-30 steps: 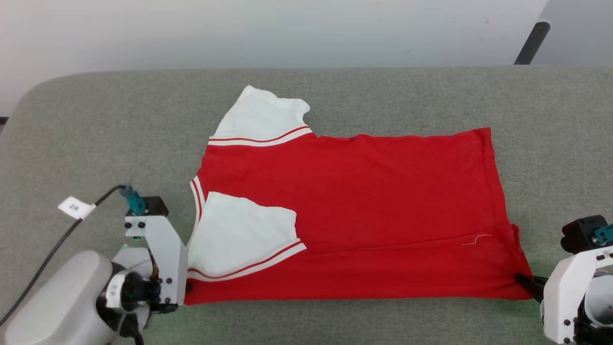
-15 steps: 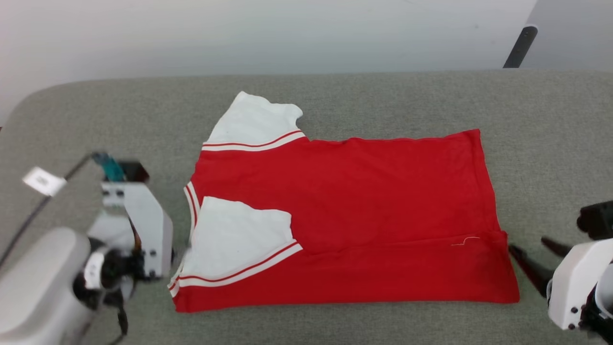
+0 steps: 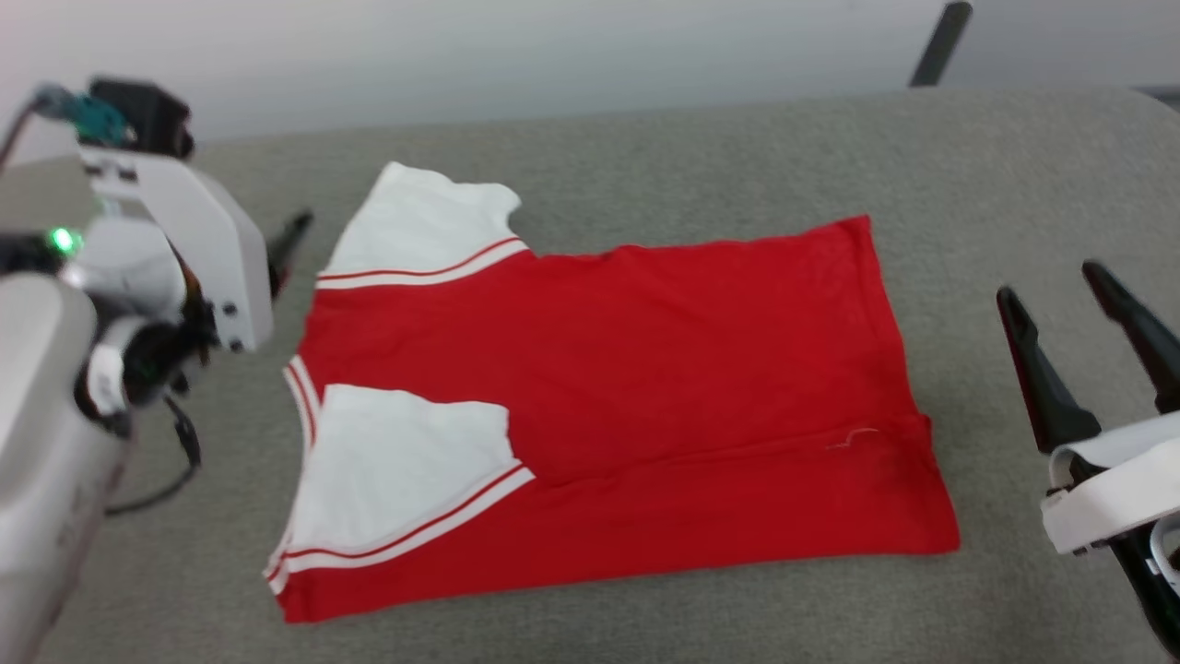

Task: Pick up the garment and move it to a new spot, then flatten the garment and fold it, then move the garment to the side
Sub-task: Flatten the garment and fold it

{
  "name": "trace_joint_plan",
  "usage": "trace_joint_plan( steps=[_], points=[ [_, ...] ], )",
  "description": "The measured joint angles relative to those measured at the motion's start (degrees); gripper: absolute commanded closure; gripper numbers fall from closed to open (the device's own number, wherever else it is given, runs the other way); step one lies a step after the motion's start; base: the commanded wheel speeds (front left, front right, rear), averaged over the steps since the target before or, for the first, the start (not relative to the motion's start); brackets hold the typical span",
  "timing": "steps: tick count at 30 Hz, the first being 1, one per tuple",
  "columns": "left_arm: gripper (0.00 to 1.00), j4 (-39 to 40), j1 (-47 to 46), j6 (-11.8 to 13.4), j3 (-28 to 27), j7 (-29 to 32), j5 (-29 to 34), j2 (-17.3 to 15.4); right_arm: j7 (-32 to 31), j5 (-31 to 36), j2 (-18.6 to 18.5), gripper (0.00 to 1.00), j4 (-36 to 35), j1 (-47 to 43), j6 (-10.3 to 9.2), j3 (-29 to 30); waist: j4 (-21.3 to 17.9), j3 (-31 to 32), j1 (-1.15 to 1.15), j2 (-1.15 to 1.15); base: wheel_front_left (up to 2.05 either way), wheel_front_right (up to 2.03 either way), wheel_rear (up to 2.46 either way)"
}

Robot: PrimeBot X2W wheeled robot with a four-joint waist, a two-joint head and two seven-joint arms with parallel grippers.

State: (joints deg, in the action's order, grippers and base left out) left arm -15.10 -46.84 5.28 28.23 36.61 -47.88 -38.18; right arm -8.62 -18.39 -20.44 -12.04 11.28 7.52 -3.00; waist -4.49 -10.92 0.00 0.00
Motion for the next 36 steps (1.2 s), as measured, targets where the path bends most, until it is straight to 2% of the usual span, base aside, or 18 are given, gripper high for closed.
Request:
trace_joint_plan(
  steps=[6, 12, 18, 30, 36],
  points=[
    [0.0, -6.1, -6.0, -3.4, -0.2, -5.0, 2.3, 0.8, 8.7, 5.4, 3.5, 0.0, -0.3, 1.4, 0.0, 0.1, -2.8, -2.6, 0.0, 0.0, 0.0, 0.0, 0.0],
    [0.0, -12.0, -13.1, -6.6, 0.1, -6.1, 4.0, 0.4, 10.2, 7.3, 5.4, 0.0, -1.3, 1.6, 0.0, -0.6, -5.8, -6.4, 0.0, 0.0, 0.0, 0.0, 0.0],
    [0.0, -17.8, -19.6, -8.9, 1.0, -3.2, 5.3, -1.1, 11.5, 7.6, 7.8, 0.0, -2.9, 1.7, 0.0, -1.8, -8.8, -11.0, 0.01, 0.0, 0.0, 0.0, 0.0],
    [0.0, -26.1, -27.4, -10.6, 3.9, 5.0, 6.7, -2.6, 12.9, 6.3, 10.1, 0.0, -1.8, 1.8, 0.0, -3.2, -14.1, -19.2, 0.01, 0.0, 0.0, 0.0, 0.0],
    [0.0, -29.9, -30.1, -9.6, 5.1, 8.9, 8.0, -3.5, 13.1, 5.3, 10.3, 0.0, -1.1, 2.5, 0.0, -3.9, -15.6, -22.1, 0.0, 0.0, 0.0, 0.0, 0.0]
  ],
)
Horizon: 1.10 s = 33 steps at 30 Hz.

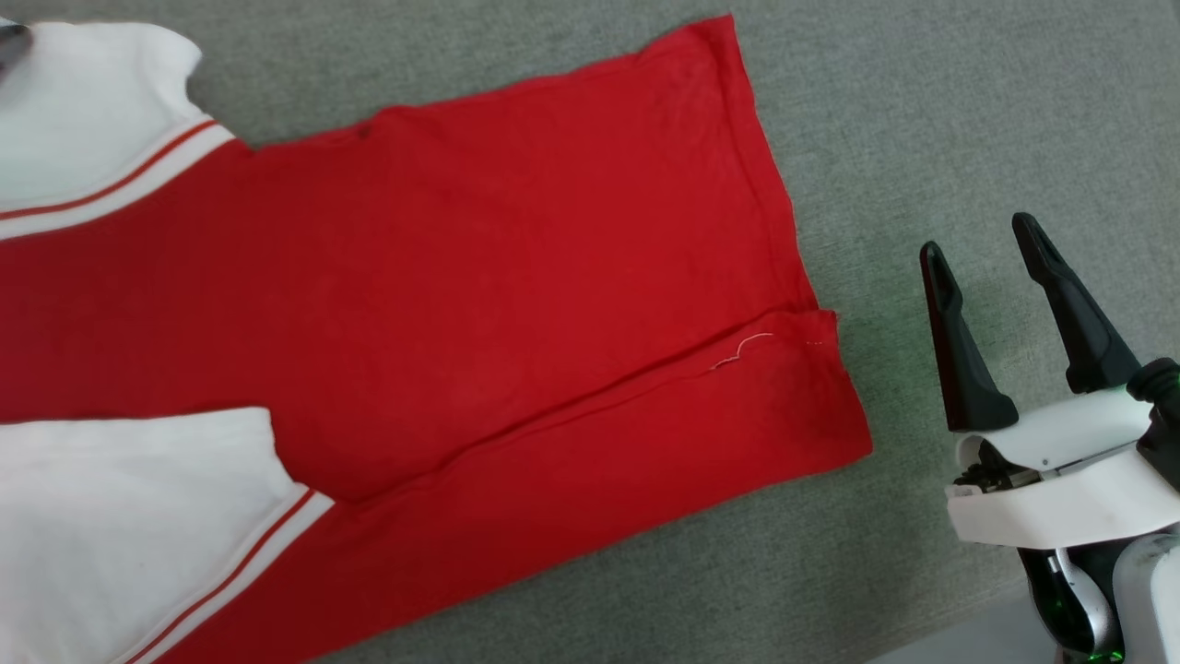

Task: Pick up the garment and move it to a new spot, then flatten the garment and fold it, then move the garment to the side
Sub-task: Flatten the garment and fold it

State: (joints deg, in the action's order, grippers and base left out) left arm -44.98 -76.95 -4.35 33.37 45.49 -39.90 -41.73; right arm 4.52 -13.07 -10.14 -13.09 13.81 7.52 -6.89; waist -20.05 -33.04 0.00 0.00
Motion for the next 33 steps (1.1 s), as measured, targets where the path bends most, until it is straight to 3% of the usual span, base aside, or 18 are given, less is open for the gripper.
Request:
trace_joint_plan(
  steps=[5, 6, 7, 8, 9, 10, 17, 24, 33],
  points=[
    [0.0, -2.4, -1.7, 1.2, 0.0, 3.6, -0.5, 0.3, -0.6, -0.4, 0.0, 0.0, 0.3, 0.9, 0.0, 0.0, -0.5, -0.9, 0.0, 0.0, 0.0, 0.0, 0.0],
    [0.17, -2.7, -1.9, 1.5, 0.0, 4.7, -0.8, 0.5, -0.9, -0.6, 0.0, 0.0, 0.4, 0.9, 0.0, 0.1, -0.5, -0.9, 0.0, 0.0, 0.0, 0.0, 0.0],
    [0.26, -3.1, -2.0, 2.0, -0.2, 5.4, -1.2, 0.8, -1.3, -0.6, 0.0, 0.0, 0.4, 0.9, 0.0, 0.1, -0.4, -0.9, 0.0, 0.0, 0.0, 0.0, 0.0],
    [0.5, -3.5, -2.1, 2.5, -0.3, 6.7, -1.8, 1.1, -1.8, -1.0, -0.1, 0.0, 0.4, 0.9, 0.0, 0.1, -0.3, -0.8, 0.0, 0.0, 0.0, 0.0, 0.0],
    [0.68, -3.7, -2.2, 2.6, -0.4, 7.9, -2.3, 1.5, -2.2, -1.1, -0.1, 0.0, 0.4, 0.9, 0.0, 0.1, -0.2, -0.7, 0.0, 0.0, 0.0, 0.0, 0.0],
    [0.99, -3.7, -2.3, 2.9, -0.4, 8.5, -2.5, 1.6, -2.7, -1.2, -0.1, 0.0, 0.3, 0.9, 0.0, 0.1, -0.1, -0.7, 0.0, 0.0, 0.0, 0.0, 0.0],
    [1.0, -2.7, -2.0, 4.4, -0.7, 10.6, -3.6, 2.8, -9.3, -5.2, -0.5, 0.0, -0.5, 2.2, 0.0, -0.9, 0.6, -0.7, 0.0, 0.0, 0.0, 0.0, 0.0],
    [1.0, -2.1, -1.5, 4.8, -0.9, 8.8, -4.4, 4.0, -24.3, -10.2, -3.0, 0.0, 1.1, 12.2, 0.0, -2.3, 1.4, -0.6, 0.0, 0.0, 0.0, 0.0, 0.0],
    [1.0, -2.7, -2.5, 4.3, -0.6, 7.2, -4.9, 6.7, -41.3, -15.0, -5.1, 0.0, 13.6, 30.0, -0.01, -5.4, 3.8, -1.1, 0.0, 0.0, 0.0, 0.0, 0.0]
  ],
)
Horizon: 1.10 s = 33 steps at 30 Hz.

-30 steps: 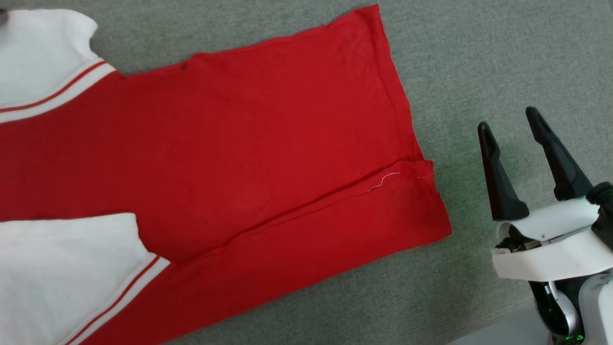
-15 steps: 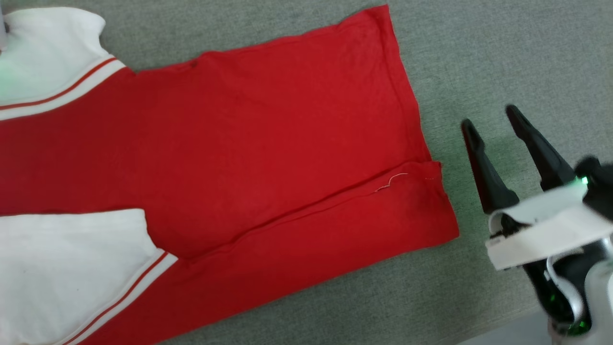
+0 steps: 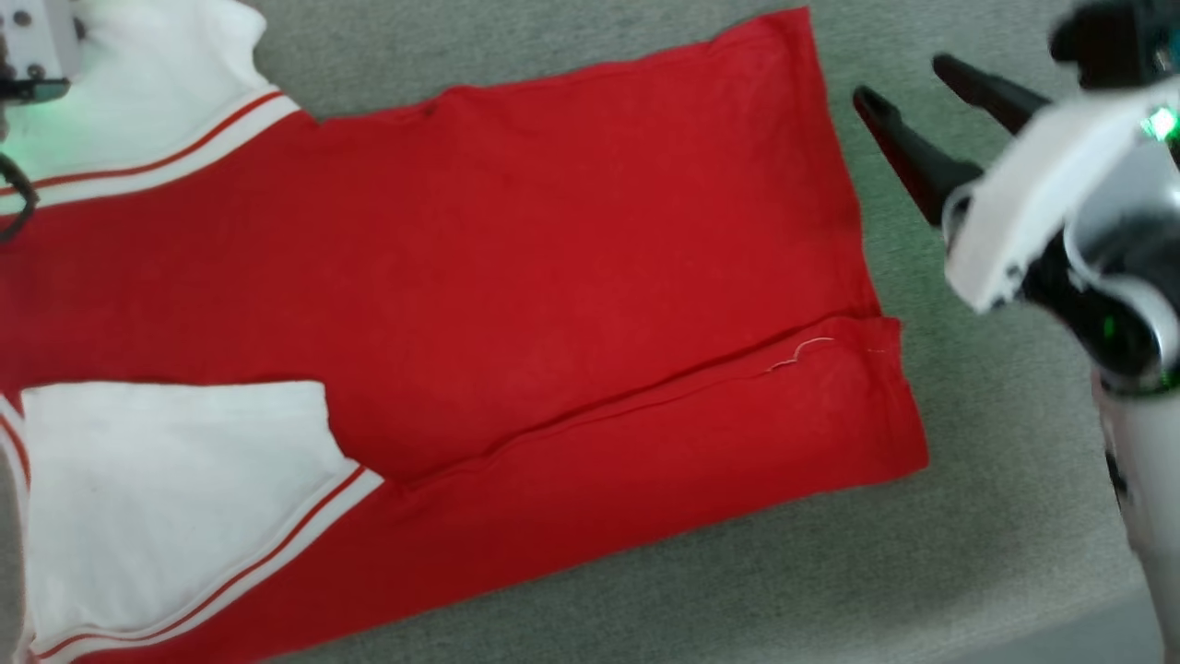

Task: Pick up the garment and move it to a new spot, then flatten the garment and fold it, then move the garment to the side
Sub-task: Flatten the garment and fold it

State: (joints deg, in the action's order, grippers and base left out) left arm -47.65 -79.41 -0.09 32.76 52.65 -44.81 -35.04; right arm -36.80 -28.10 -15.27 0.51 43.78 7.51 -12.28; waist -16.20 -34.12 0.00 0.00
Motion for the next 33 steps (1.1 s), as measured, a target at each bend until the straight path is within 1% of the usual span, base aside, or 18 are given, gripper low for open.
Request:
trace_joint_plan(
  steps=[6, 11, 14, 15, 16, 17, 19, 25, 28, 33],
  points=[
    [1.0, -1.0, -1.4, -1.0, 0.3, -1.0, 0.0, 1.4, -3.7, -1.7, 1.2, 0.0, 12.6, 10.3, 0.0, -3.1, 1.3, -0.9, 0.0, 0.0, 0.0, 0.0, 0.0],
    [1.0, -2.0, -2.4, -1.7, 0.4, -2.0, -0.2, 2.3, -6.8, -2.5, 1.9, 0.0, 22.3, 16.4, 0.0, -6.0, 2.2, -1.5, 0.0, 0.0, 0.0, 0.0, 0.0],
    [1.0, -2.7, -2.8, -2.2, 0.5, -2.5, -0.4, 2.8, -9.0, -3.6, 2.1, 0.0, 26.7, 19.0, 0.0, -7.8, 2.7, -1.6, 0.0, 0.0, 0.0, 0.0, 0.0],
    [1.0, -3.0, -2.8, -2.3, 0.5, -2.7, -0.4, 2.9, -9.6, -3.9, 2.1, 0.56, 27.9, 19.8, 0.0, -8.2, 2.8, -1.7, 0.0, 0.0, 0.0, 0.0, 0.0],
    [1.0, -3.2, -3.0, -2.4, 0.5, -2.9, -0.5, 3.0, -10.0, -4.3, 2.1, 0.9, 29.0, 20.7, 0.0, -8.5, 3.0, -1.7, 0.0, 0.0, 0.0, 0.0, 0.0],
    [1.0, -3.5, -3.1, -2.4, 0.5, -3.1, -0.5, 3.1, -10.2, -4.6, 2.1, 1.0, 30.0, 21.4, 0.0, -8.7, 3.1, -1.7, 0.0, 0.0, 0.0, 0.0, 0.0],
    [1.0, -4.0, -3.2, -2.5, 0.5, -3.7, -0.6, 3.3, -10.6, -5.1, 2.0, 1.0, 31.6, 22.6, 0.0, -9.6, 3.2, -1.8, 0.0, 0.0, 0.0, 0.0, 0.0],
    [1.0, -6.0, -3.3, -2.9, 0.2, -6.9, -1.1, 4.5, -8.1, -6.4, 1.4, 1.0, 35.4, 24.3, 0.01, -11.5, 3.8, -0.9, 0.0, 0.0, 0.0, 0.0, 0.0],
    [1.0, -7.0, -3.1, -3.0, 0.0, -8.8, -1.3, 5.4, -6.4, -7.2, 0.1, 1.0, 36.2, 24.7, 0.01, -13.1, 4.3, 0.0, 0.0, 0.0, 0.0, 0.0, 0.0],
    [1.0, -8.5, -2.6, -4.1, -0.3, -11.1, -2.2, 6.6, -3.7, -8.9, -3.0, 1.0, 35.9, 24.2, 0.01, -16.3, 5.4, 2.1, 0.0, 0.0, 0.0, 0.0, 0.0]
  ],
)
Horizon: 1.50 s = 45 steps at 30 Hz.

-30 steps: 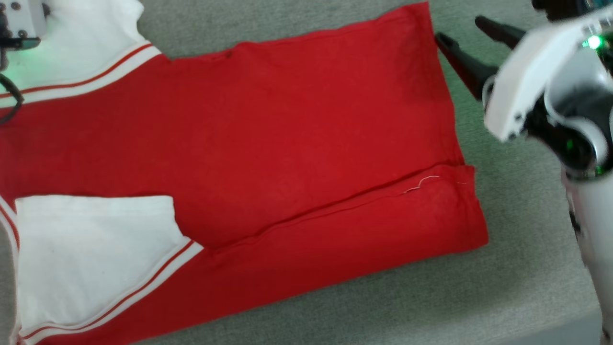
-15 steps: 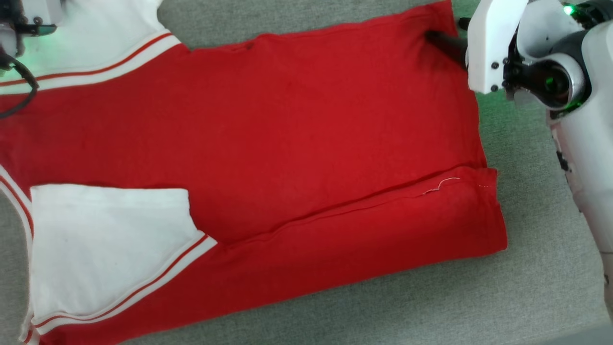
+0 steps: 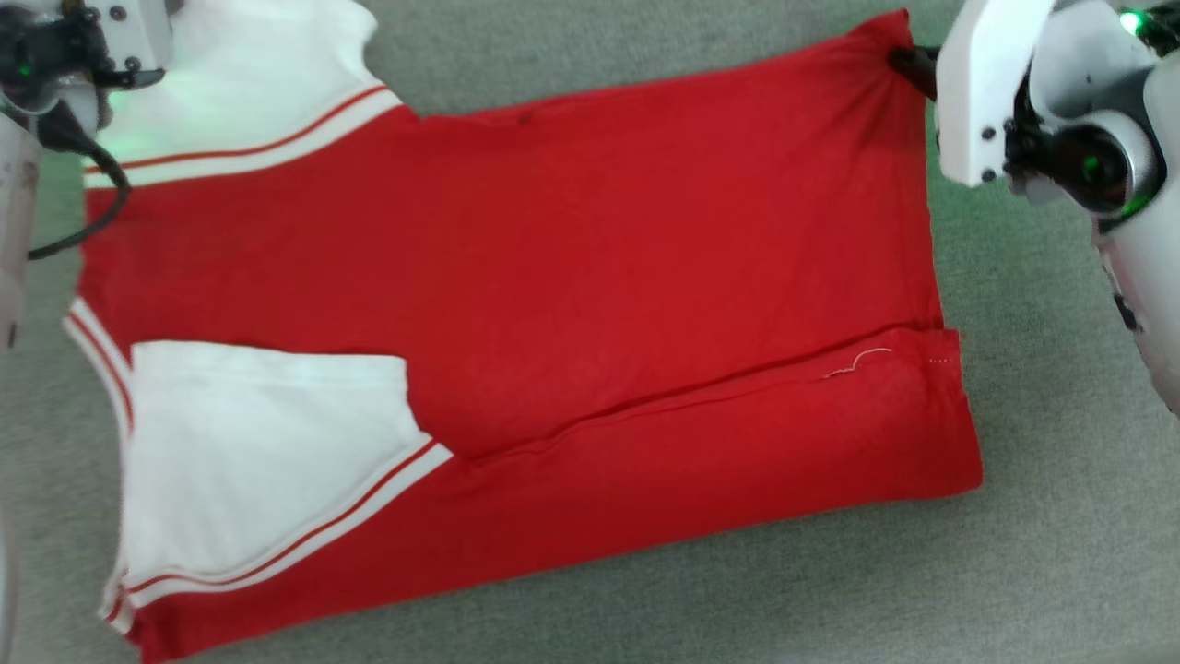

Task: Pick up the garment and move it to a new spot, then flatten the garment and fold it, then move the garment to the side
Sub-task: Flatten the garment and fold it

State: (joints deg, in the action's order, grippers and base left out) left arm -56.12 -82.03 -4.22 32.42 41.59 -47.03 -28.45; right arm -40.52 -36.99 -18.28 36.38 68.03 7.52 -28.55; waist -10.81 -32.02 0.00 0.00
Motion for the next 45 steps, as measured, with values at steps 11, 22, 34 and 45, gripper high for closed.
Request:
trace_joint_plan(
  steps=[11, 22, 34, 45],
  points=[
    [1.0, 1.5, 2.7, -2.3, -0.6, -1.3, -3.2, 0.5, 5.6, -5.5, -8.3, 1.0, -4.9, -5.6, 0.0, -6.7, 2.9, 6.5, 0.0, 0.0, 0.0, 0.0, 0.0],
    [1.0, 12.1, 12.9, -1.0, 0.1, 2.0, -5.8, -1.1, 7.2, -10.2, -15.4, 1.0, -12.6, -14.1, 0.0, -10.8, 6.4, 13.9, 0.0, 0.0, 0.0, 0.0, 0.0],
    [1.0, 40.8, 36.1, 11.6, 0.5, 9.6, -9.6, -8.3, 8.1, -13.4, -20.6, 1.0, -19.7, -29.4, 0.0, -5.4, 10.9, 19.9, 0.0, 0.0, 0.0, 0.0, 0.0],
    [1.0, 51.1, 50.8, 17.2, 0.8, 9.9, -13.1, -10.2, 6.6, -12.9, -18.2, 1.0, -21.7, -40.8, 0.0, 0.4, 12.6, 23.0, 0.0, 0.0, 0.0, 0.0, 0.0]
  ],
)
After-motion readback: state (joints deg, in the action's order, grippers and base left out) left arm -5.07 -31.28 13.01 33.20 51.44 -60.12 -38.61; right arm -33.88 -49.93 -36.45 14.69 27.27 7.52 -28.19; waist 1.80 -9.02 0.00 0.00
